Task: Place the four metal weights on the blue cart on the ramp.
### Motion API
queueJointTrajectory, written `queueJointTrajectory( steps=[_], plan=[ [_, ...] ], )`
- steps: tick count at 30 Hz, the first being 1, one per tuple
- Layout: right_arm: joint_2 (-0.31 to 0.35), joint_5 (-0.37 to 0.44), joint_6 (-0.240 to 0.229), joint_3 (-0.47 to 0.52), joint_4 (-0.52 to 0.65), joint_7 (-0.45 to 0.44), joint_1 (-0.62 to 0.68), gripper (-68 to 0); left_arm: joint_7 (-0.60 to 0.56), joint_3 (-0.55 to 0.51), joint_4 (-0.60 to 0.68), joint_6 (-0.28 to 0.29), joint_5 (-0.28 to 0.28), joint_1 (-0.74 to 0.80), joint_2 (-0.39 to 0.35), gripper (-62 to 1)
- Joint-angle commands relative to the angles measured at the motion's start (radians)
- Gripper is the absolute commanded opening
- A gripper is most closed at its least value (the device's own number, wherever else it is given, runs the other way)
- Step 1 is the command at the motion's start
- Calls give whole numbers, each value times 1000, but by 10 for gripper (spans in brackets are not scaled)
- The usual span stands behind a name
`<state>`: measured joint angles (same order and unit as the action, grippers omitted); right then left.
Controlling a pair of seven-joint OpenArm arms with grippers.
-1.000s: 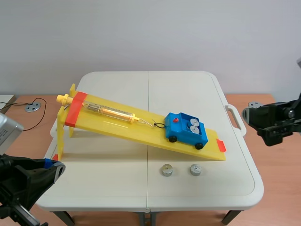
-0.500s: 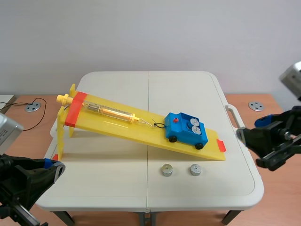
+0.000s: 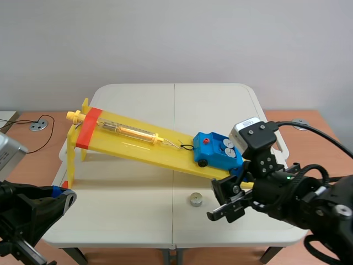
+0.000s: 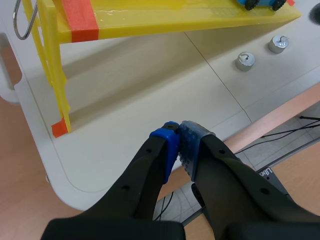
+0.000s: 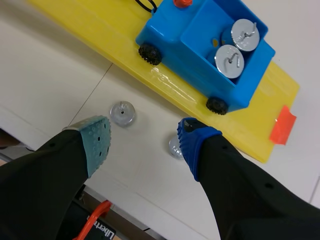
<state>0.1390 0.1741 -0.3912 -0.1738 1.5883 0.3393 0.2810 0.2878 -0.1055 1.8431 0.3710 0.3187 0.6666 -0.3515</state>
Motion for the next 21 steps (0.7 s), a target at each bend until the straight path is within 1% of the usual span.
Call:
queueJointTrajectory(
  steps=[1,2,7,13,15,19,21],
  plan=[
    [2,32,43,20,11,-151,-95,-366,-77,-13,67,25,51,-22,13,-573],
    [-6,21,58,7,-11,-160,-106,-366,-77,-13,67,25,51,-22,13,-573],
    [-52,-31,97,-51,-113,-198,-163,-368,-77,-13,67,25,51,-22,13,-573],
    [-102,-82,119,-107,-212,-240,-220,-368,-77,-13,67,25,51,-22,13,-573],
    [-118,-98,139,-123,-239,-254,-237,-368,-77,-13,67,25,51,-22,13,-573],
    [-140,-105,148,-149,-286,-257,-267,-368,-77,-13,67,25,51,-22,13,-573],
    [-148,-121,164,-159,-304,-257,-276,-368,-77,-13,67,25,51,-22,13,-573]
  ],
)
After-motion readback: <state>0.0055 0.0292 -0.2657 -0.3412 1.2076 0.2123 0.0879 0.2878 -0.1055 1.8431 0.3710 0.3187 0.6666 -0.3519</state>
